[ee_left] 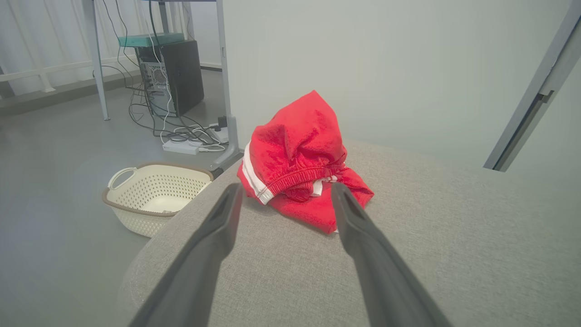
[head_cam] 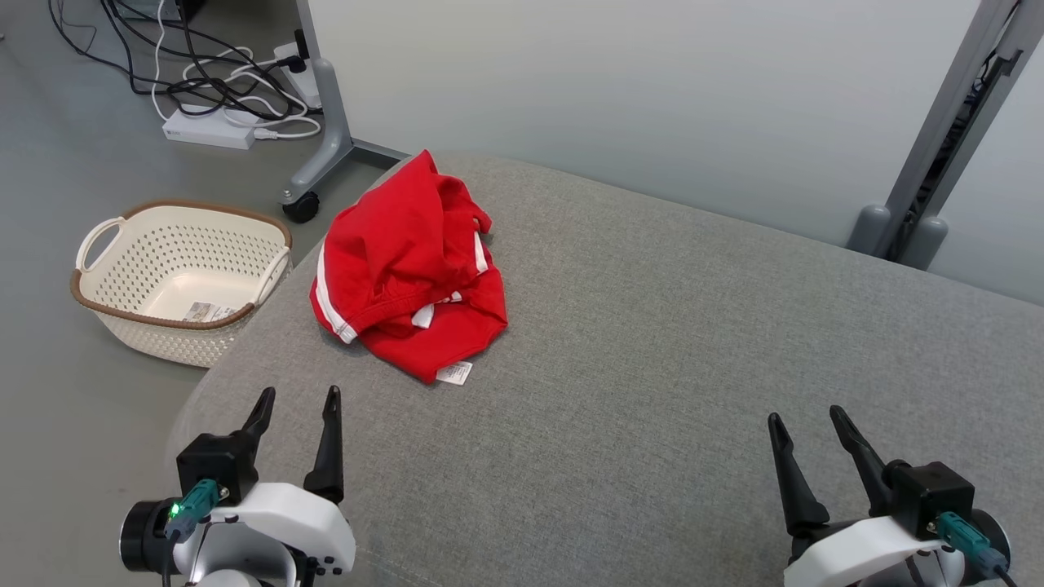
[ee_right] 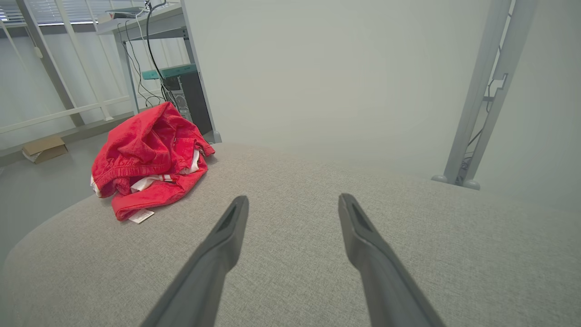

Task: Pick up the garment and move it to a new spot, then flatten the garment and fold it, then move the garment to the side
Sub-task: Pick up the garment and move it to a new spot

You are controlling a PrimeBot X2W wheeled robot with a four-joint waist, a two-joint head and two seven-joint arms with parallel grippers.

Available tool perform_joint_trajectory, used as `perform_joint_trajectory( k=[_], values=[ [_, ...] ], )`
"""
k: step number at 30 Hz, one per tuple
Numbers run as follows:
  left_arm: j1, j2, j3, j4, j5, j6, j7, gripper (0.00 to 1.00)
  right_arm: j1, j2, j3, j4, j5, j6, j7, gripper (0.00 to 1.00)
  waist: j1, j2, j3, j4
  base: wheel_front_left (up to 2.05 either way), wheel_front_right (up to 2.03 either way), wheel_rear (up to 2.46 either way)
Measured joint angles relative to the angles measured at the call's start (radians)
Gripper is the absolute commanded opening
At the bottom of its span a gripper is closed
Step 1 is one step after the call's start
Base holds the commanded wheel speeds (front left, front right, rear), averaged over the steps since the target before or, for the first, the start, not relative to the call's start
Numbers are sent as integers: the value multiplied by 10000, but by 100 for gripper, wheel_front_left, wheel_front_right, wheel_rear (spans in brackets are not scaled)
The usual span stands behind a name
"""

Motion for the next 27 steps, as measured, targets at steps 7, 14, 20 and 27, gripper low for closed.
perform_joint_trajectory(
  k=[7,14,20,27],
  values=[
    [-848,75,-148,-242,-311,-378,489,100,-2,-10,-171,-159,-299,0,73,100,0,0,215,-5,0,0,0],
    [-3421,535,-125,-268,-604,-986,1693,100,-249,-134,-128,-539,-742,0,221,100,0,0,677,-253,0,0,0],
    [-5783,997,134,1296,-1394,-1450,3246,100,-590,-194,50,-890,-882,2,257,100,0,0,1213,-842,0,0,0],
    [-7532,1626,836,3649,-2290,-1542,4414,100,-1072,-274,389,-1221,-884,4,324,100,0,0,1989,-1585,0,0,0]
  ],
)
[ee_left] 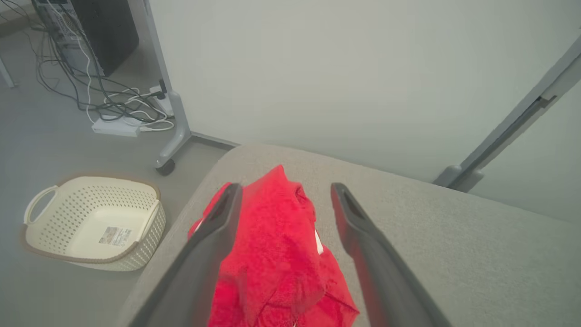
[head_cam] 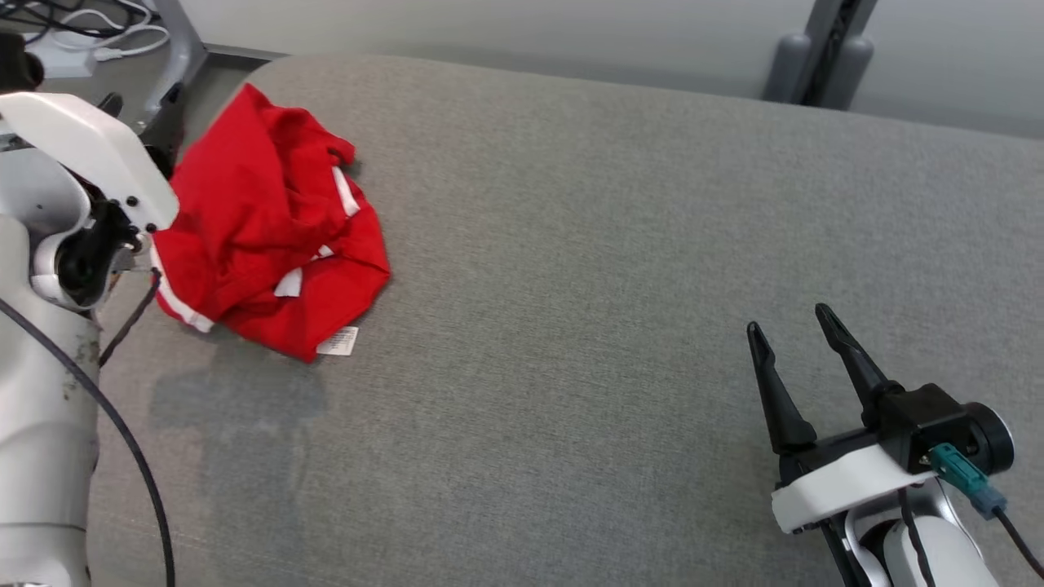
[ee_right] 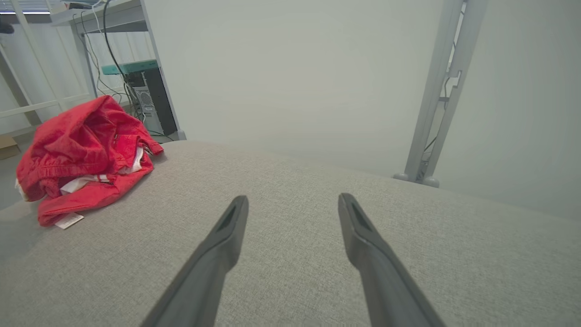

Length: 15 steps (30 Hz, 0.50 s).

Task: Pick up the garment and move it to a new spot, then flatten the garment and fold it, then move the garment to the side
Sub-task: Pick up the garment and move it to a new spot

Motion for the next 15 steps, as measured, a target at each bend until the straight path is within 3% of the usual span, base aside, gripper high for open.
perform_joint_trajectory(
  k=[3,15],
  values=[
    [-589,351,313,1478,-376,-2,596,100,-278,-67,161,-184,8,0,-36,100,0,0,588,-525,0,0,0],
    [-1206,1118,924,3908,-1143,-50,1279,100,-727,-163,213,-512,123,0,-144,100,0,0,2069,-1660,0,0,0]
  ],
)
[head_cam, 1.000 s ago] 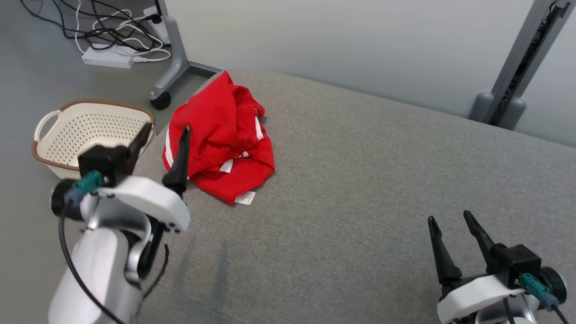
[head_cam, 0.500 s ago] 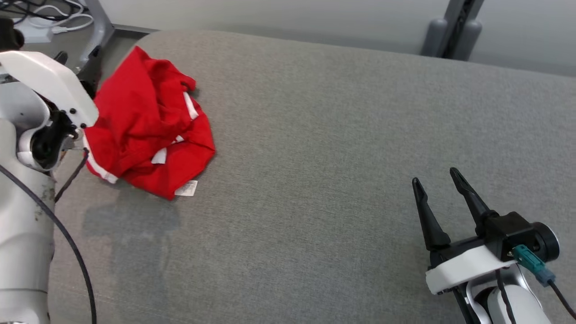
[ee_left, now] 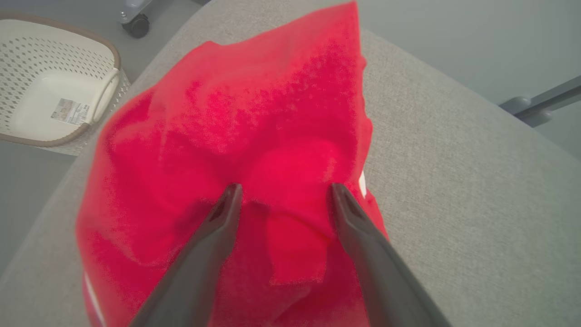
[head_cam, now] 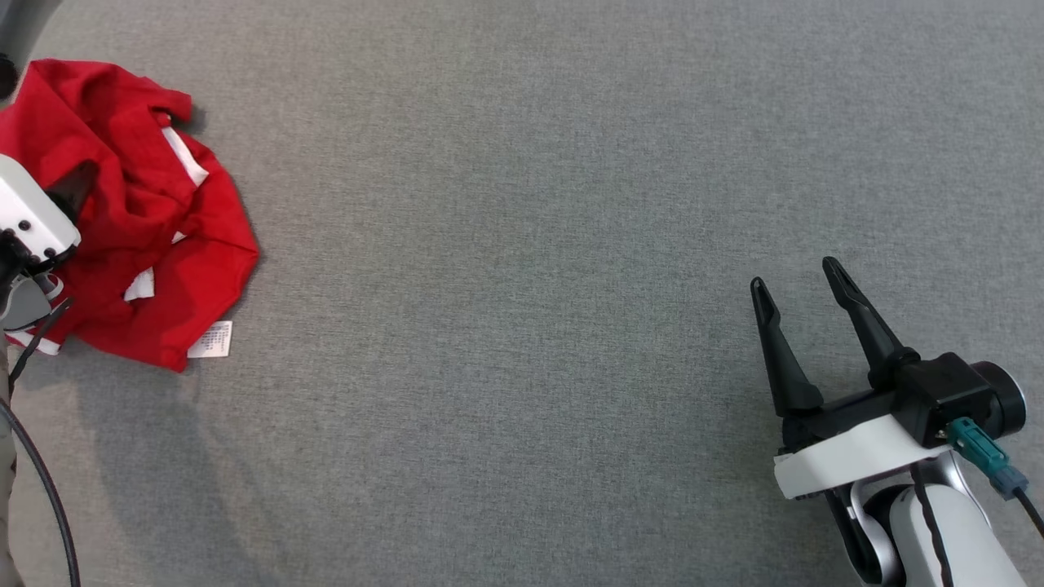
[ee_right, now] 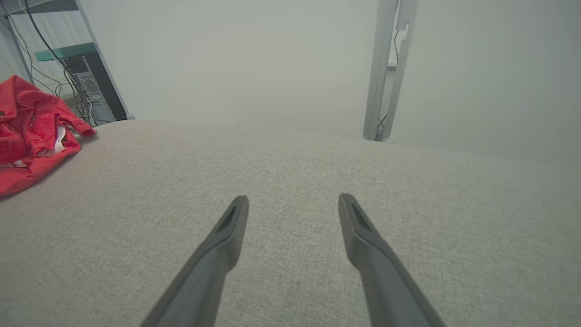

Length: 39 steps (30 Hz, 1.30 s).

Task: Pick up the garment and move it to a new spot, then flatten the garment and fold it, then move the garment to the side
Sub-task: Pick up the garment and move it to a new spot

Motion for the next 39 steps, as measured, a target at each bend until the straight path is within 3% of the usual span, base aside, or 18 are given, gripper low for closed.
perform_joint_trajectory(
  k=[3,4,5,6,16,26,32,39],
  values=[
    [-100,31,38,362,-94,6,109,100,-3,-17,-6,-19,65,0,-29,100,0,0,181,-148,0,0,0],
    [-100,54,42,449,-98,4,81,95,-4,-29,33,-36,146,0,-59,100,0,0,214,-181,0,0,0],
    [-100,71,65,523,-113,4,-35,23,-4,-35,61,-56,196,0,-104,100,0,0,230,-208,0,0,0],
    [-103,105,46,581,-82,19,-163,0,-6,-44,69,-71,211,0,-125,100,0,0,234,-217,0,0,0],
    [-469,263,-476,464,662,38,-2345,0,-4,-73,111,-115,426,0,-362,100,0,0,-45,-39,0,0,0],
    [-646,311,-1062,-548,1419,61,-4368,0,251,17,2,25,512,0,-566,100,1,0,-854,150,0,0,0],
    [64,8,-1300,-2002,1618,276,-5252,0,422,138,-84,29,512,0,-606,100,0,0,-1367,158,0,0,0],
    [2203,-639,-1607,-4815,1666,742,-5530,0,596,242,-259,-75,516,0,-621,100,0,0,-1713,17,0,0,0]
  ],
)
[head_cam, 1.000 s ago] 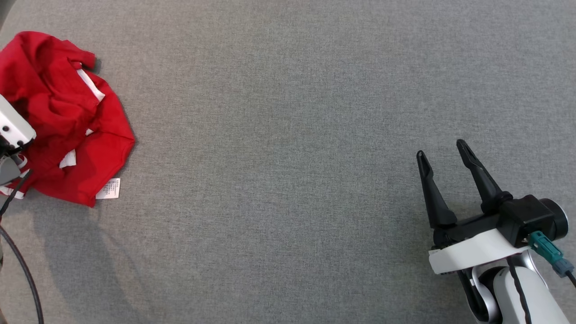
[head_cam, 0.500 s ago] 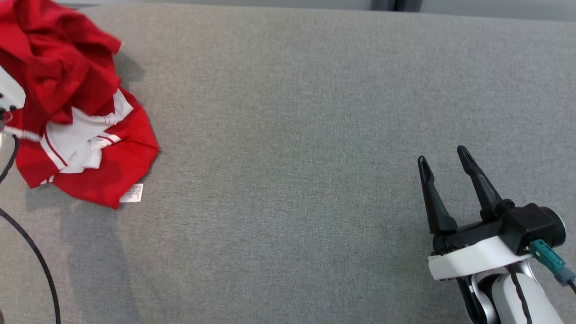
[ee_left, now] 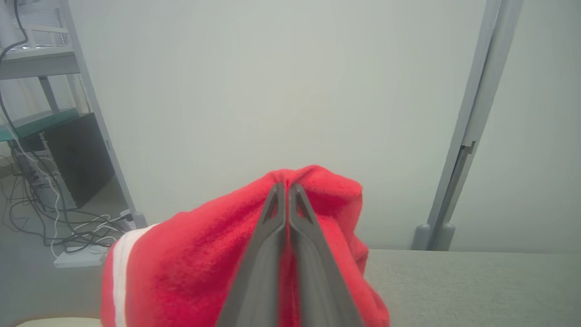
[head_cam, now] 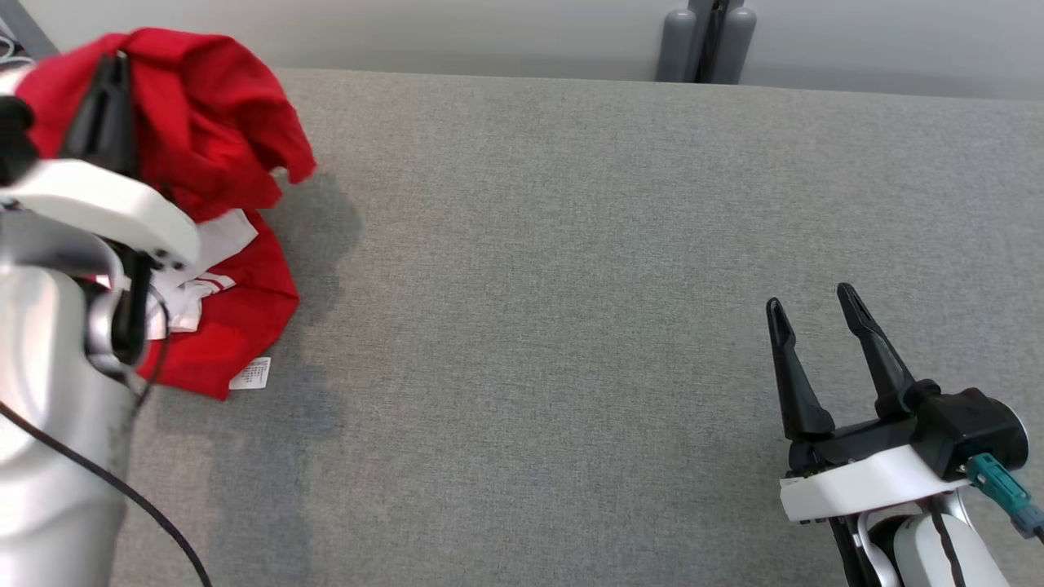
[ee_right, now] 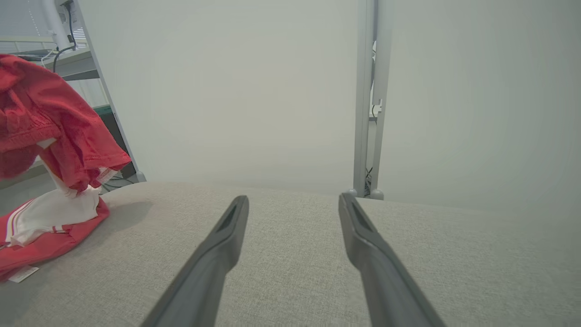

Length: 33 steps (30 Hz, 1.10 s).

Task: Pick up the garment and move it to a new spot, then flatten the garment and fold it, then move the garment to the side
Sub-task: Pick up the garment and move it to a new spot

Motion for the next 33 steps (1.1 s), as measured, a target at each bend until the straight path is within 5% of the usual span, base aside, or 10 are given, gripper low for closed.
perform_joint_trajectory(
  k=[7,14,33],
  values=[
    [1992,-380,-414,-3014,111,635,518,0,74,88,17,-148,-2,0,48,100,0,0,4,-388,0,0,0],
    [3329,-800,-1152,-4575,171,894,1039,0,15,150,-10,-153,125,0,-23,100,0,0,101,-1226,0,0,0],
    [3548,-1450,-3386,-5087,617,387,2073,0,-33,203,119,67,800,-2,-307,100,0,0,621,-4504,0,0,0]
  ],
)
